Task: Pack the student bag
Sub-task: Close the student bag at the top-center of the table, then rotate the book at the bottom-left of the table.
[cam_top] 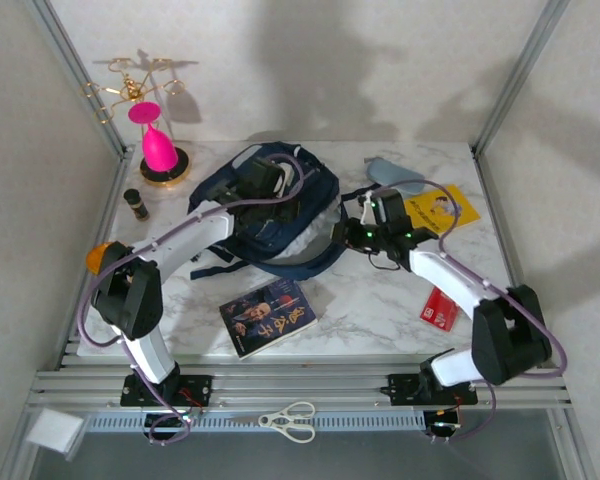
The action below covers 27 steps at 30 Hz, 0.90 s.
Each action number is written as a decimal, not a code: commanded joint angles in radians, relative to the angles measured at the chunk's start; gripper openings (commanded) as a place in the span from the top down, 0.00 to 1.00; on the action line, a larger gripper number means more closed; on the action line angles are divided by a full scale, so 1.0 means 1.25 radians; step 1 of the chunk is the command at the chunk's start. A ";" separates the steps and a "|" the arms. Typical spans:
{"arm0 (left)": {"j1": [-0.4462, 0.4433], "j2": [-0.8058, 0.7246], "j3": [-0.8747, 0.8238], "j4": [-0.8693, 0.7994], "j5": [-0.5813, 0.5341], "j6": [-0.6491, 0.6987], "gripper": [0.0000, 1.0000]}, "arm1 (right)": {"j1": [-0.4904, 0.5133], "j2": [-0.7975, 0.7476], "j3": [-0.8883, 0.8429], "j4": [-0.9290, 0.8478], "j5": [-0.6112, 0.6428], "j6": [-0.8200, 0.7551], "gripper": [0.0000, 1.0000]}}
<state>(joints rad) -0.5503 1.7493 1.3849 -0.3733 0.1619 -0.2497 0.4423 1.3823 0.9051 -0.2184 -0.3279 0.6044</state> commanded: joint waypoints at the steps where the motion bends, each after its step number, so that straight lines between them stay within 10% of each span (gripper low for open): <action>1: -0.012 -0.082 -0.074 0.063 0.049 -0.085 0.55 | -0.001 -0.057 -0.037 -0.139 0.035 -0.024 0.60; 11: -0.007 -0.434 -0.430 0.035 -0.108 -0.246 0.28 | 0.195 -0.193 -0.186 -0.137 0.053 0.106 0.53; 19: 0.020 -0.371 -0.559 0.073 -0.124 -0.259 0.25 | 0.416 -0.118 -0.262 0.026 0.068 0.252 0.52; 27: 0.033 -0.296 -0.581 0.125 -0.083 -0.259 0.25 | 0.462 0.022 -0.252 0.143 0.069 0.284 0.51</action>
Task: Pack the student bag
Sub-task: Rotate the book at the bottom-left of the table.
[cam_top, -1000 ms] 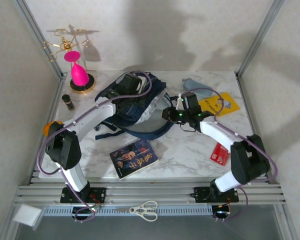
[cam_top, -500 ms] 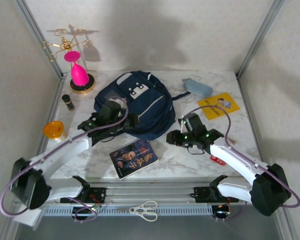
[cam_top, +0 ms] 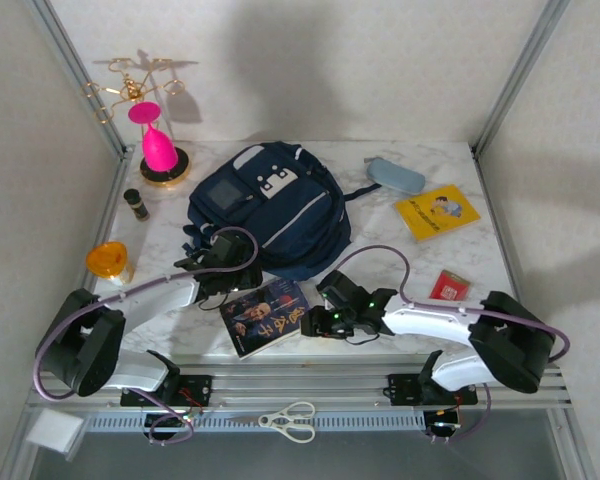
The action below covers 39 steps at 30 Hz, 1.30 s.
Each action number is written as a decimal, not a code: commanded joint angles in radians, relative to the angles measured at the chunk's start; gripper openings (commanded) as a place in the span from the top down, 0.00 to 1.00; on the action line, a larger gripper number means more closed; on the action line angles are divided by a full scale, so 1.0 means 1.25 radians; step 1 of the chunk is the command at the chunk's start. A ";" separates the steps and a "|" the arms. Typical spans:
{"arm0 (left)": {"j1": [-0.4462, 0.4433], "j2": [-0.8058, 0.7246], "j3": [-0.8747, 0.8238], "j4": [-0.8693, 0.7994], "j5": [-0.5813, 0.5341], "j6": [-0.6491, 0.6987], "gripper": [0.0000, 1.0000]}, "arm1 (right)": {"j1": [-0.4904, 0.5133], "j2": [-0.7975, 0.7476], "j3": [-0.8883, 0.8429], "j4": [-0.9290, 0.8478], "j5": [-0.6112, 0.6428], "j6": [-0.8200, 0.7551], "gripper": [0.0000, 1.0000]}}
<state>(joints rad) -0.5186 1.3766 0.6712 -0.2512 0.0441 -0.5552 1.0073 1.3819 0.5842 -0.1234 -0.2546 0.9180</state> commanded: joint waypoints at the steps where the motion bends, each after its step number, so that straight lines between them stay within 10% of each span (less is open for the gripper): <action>1: 0.007 -0.002 -0.020 0.031 0.012 -0.019 0.25 | 0.009 0.035 0.010 0.071 0.020 0.035 0.51; 11: 0.016 -0.097 -0.133 -0.007 -0.013 -0.107 0.26 | -0.003 0.211 0.171 0.047 0.112 -0.016 0.49; 39: -0.080 -0.454 -0.288 -0.104 -0.042 -0.454 0.26 | -0.046 0.546 0.703 0.023 -0.014 -0.148 0.41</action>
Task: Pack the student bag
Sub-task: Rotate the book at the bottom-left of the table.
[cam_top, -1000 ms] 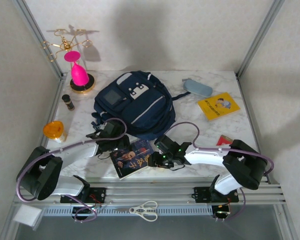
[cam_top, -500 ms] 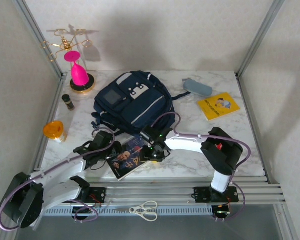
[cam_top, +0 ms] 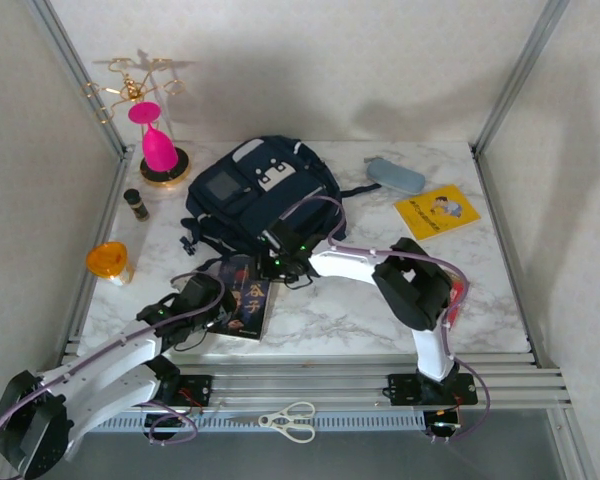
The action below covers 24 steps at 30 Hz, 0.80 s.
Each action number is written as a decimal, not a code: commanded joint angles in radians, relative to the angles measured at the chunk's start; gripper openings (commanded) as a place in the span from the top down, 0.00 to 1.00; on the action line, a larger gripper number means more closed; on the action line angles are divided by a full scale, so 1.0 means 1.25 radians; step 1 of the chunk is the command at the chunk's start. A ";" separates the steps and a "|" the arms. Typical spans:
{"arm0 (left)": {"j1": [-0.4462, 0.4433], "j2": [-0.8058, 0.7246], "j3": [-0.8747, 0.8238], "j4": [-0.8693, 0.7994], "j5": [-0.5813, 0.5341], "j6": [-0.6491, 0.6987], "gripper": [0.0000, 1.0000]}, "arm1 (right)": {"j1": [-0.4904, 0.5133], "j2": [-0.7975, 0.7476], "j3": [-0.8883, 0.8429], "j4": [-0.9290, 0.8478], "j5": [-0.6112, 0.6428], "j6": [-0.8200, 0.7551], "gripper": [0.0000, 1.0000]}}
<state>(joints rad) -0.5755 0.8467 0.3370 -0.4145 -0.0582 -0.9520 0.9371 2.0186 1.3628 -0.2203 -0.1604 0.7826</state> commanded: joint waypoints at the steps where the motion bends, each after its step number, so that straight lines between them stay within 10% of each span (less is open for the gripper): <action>1: -0.042 -0.047 -0.019 0.032 0.039 -0.147 0.26 | 0.011 0.043 0.103 0.076 -0.090 -0.047 0.40; 12: 0.042 -0.053 0.023 -0.038 -0.086 -0.099 0.22 | -0.011 -0.131 -0.115 -0.037 -0.030 -0.050 0.32; 24: 0.133 -0.020 -0.043 0.087 0.107 0.004 0.24 | 0.050 -0.067 -0.138 0.100 -0.115 0.038 0.31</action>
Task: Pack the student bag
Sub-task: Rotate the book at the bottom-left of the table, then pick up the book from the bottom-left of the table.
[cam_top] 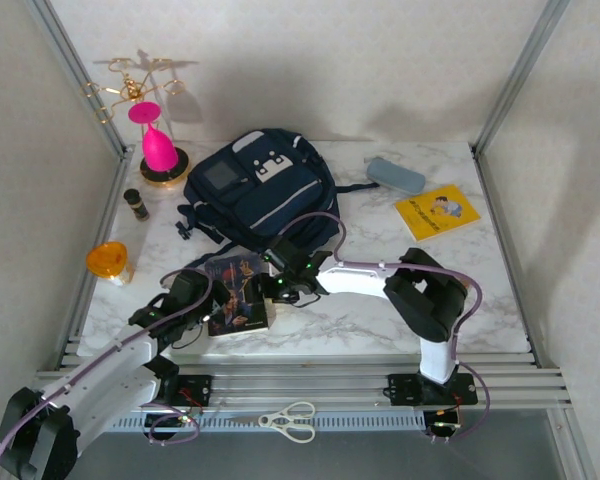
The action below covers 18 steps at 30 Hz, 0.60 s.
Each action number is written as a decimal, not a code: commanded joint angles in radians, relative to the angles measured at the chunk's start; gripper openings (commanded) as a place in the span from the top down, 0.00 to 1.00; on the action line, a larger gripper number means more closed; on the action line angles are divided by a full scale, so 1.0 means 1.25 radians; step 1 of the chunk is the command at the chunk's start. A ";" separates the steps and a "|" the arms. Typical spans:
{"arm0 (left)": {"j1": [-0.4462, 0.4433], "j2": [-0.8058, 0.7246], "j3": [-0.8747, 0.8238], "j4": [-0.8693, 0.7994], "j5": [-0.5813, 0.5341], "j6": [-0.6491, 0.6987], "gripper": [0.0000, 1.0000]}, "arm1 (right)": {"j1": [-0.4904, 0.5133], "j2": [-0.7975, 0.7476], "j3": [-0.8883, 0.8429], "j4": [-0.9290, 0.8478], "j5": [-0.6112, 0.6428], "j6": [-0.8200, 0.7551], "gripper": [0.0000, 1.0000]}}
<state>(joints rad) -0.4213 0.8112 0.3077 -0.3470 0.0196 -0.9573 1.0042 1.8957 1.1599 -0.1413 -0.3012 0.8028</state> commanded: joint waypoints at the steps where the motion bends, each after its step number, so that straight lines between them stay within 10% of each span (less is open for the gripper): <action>1: 0.009 0.022 -0.023 0.032 0.049 0.007 0.24 | -0.004 0.041 0.034 0.040 -0.003 0.022 0.31; 18: 0.010 0.033 -0.043 0.030 0.029 0.012 0.30 | -0.003 0.039 0.084 0.080 -0.076 0.023 0.43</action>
<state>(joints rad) -0.4149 0.8566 0.2794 -0.3092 0.0559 -0.9356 0.9886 1.9747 1.2312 -0.0898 -0.3393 0.8341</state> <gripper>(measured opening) 0.704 0.576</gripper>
